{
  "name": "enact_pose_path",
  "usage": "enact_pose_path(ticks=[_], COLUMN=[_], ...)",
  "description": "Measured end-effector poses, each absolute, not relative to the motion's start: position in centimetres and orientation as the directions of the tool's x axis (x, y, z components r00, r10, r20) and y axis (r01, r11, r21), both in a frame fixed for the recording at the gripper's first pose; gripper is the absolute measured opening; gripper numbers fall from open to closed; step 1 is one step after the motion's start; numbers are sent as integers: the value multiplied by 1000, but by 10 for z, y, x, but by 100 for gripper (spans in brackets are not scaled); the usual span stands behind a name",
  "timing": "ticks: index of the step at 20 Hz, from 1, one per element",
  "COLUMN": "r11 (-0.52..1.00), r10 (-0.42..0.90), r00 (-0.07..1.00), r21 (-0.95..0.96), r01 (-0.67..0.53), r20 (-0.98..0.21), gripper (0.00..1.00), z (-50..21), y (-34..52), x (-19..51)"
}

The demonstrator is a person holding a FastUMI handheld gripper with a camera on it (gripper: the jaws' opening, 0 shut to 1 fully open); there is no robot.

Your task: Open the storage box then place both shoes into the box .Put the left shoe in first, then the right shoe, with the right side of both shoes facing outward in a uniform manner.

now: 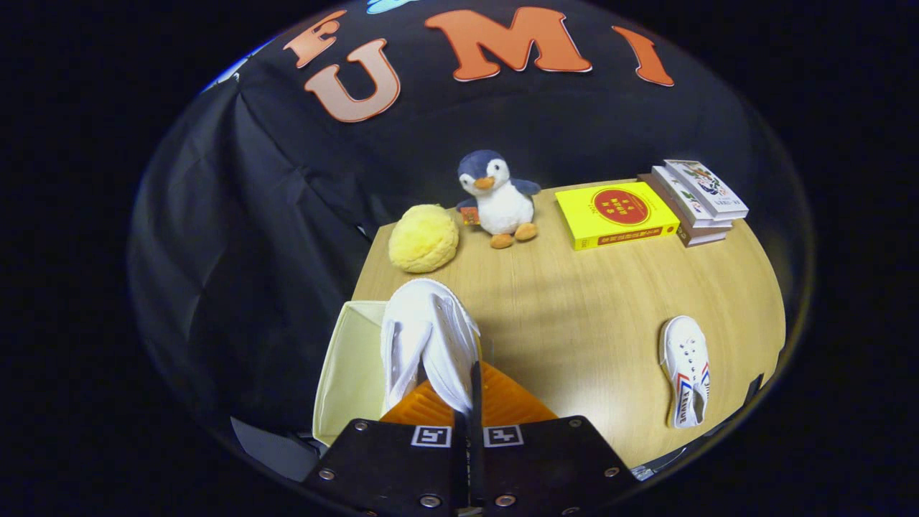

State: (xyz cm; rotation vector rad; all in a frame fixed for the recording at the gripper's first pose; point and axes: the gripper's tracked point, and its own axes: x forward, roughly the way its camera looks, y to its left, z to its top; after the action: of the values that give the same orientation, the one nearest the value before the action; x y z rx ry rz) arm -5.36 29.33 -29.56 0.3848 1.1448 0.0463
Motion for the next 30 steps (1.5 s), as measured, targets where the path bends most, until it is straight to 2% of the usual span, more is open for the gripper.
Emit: enact_pose_path(ticks=[7, 13, 21, 25, 27, 30], r11=[928, 939, 933, 936, 925, 887], r10=[250, 206, 215, 288, 331, 416], r00=[297, 207, 85, 2, 47, 124], r21=[316, 253, 230, 282, 334, 432], r01=[197, 234, 276, 211, 179, 164], r20=[-922, -956, -973, -958, -942, -901], gripper=[2, 3, 3, 15, 21, 40], z=[-330, -379, -429, -435, -424, -390], y=[363, 395, 440, 450, 450, 440], x=[-52, -56, -74, -94, -86, -77])
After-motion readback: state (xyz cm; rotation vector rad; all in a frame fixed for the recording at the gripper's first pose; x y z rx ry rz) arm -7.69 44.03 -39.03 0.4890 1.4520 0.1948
